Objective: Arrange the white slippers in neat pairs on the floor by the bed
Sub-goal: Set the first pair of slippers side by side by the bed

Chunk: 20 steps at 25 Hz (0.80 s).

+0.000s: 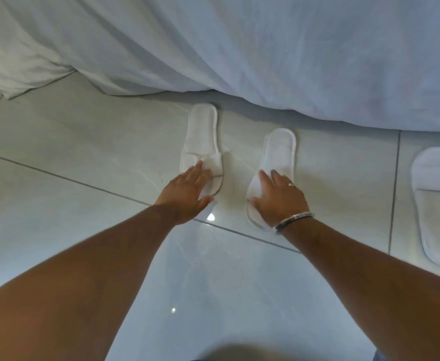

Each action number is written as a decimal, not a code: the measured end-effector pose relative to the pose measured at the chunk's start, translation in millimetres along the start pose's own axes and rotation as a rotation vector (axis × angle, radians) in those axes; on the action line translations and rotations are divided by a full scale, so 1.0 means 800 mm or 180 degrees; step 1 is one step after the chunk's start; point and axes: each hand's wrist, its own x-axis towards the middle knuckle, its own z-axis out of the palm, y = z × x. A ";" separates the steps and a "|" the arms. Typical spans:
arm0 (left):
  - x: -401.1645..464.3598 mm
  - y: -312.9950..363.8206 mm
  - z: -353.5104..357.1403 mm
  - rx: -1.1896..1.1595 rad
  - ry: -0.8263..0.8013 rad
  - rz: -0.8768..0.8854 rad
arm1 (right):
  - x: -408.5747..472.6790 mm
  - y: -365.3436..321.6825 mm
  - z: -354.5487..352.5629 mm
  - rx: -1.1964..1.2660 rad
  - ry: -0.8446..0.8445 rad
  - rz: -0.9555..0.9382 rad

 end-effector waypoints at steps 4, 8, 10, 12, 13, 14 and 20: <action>0.058 0.017 -0.005 0.0046 0.0081 -0.0303 | -0.012 0.049 0.041 -0.0205 -0.0514 -0.0079; 0.055 0.021 0.013 0.0509 -0.0053 -0.0110 | -0.019 0.048 0.056 -0.0257 -0.0135 -0.0155; 0.022 0.040 0.035 0.0557 -0.0103 0.0124 | -0.026 0.051 0.061 -0.0329 0.0016 -0.0192; -0.005 0.056 0.052 0.0597 -0.0213 0.0305 | -0.044 0.057 0.066 -0.0368 0.0001 -0.0231; -0.013 0.060 0.057 0.0642 -0.0229 0.0383 | -0.054 0.060 0.070 -0.0403 0.0016 -0.0269; -0.017 0.060 0.060 0.0685 -0.0203 0.0475 | -0.064 0.064 0.073 -0.0447 0.0044 -0.0320; -0.004 0.063 0.051 0.0767 0.0015 0.0657 | -0.068 0.060 0.083 -0.0595 0.0118 -0.0578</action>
